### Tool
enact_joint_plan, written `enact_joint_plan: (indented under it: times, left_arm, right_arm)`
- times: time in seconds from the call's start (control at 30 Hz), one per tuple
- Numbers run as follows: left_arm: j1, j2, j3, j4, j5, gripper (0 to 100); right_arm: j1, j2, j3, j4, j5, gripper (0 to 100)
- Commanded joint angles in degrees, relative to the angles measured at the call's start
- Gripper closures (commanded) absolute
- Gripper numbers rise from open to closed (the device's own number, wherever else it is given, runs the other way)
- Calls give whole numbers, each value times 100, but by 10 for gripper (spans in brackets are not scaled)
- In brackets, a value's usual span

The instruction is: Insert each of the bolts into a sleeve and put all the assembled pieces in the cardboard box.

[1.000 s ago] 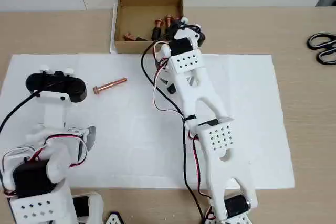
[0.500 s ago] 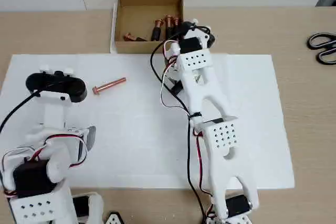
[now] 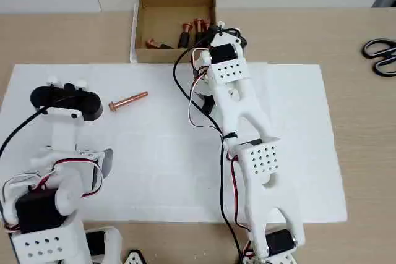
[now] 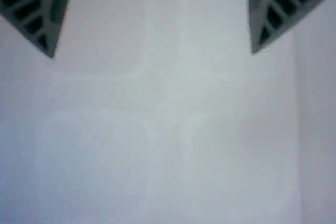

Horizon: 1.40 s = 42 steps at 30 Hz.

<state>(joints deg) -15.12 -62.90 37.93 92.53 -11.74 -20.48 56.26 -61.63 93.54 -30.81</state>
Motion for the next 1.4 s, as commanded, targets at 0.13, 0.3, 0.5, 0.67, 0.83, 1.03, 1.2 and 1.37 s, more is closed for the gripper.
enact_joint_plan:
  times: [0.13,0.3,0.5,0.67,0.83,1.03,1.2,1.37]
  left_arm:
    - [9,-53,-13,-141,-26,773]
    - [9,-53,-13,-141,-26,773]
    - [-26,-53,-119,-114,-26,773]
    - [-26,-9,-725,185,-18,773]
    - [-26,-9,-1095,457,-9,773]
    - [-18,0,-1226,545,220,773]
    - [-26,-9,-1235,545,220,773]
    - [-26,-44,-1411,519,229,773]
  right_arm:
    - [365,-1297,-563,171,651,995]
    - [708,-1525,-536,303,826,995]
    - [760,-1622,-563,330,3121,995]
    - [822,-2440,-308,356,3174,995]
    - [848,-3371,1011,365,3130,995]
    - [1015,-4541,2673,356,3138,995]
    - [1226,-4743,3446,303,3182,995]
    - [1218,-4040,3631,215,3411,995]
